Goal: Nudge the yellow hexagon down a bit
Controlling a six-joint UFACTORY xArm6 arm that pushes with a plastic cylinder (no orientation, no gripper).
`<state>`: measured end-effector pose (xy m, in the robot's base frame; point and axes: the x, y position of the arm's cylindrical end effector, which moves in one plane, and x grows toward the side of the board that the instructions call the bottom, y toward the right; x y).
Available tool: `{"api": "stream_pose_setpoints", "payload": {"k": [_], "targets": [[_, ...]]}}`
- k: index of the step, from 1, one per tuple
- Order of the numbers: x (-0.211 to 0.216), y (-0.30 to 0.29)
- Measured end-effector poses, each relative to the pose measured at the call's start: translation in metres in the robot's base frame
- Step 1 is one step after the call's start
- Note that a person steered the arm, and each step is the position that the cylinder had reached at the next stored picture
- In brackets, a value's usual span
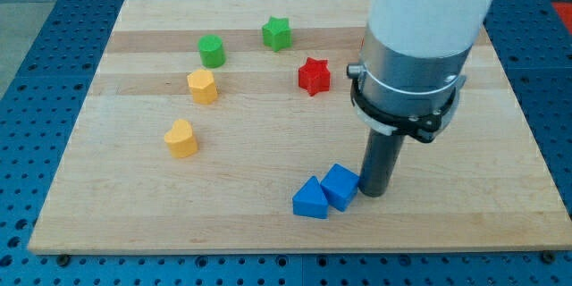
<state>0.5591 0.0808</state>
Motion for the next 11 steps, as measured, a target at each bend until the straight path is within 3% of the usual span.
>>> {"api": "stream_pose_setpoints", "payload": {"k": [3, 5, 11], "targets": [[-0.006, -0.002], [-0.060, 0.005], [-0.190, -0.191]]}}
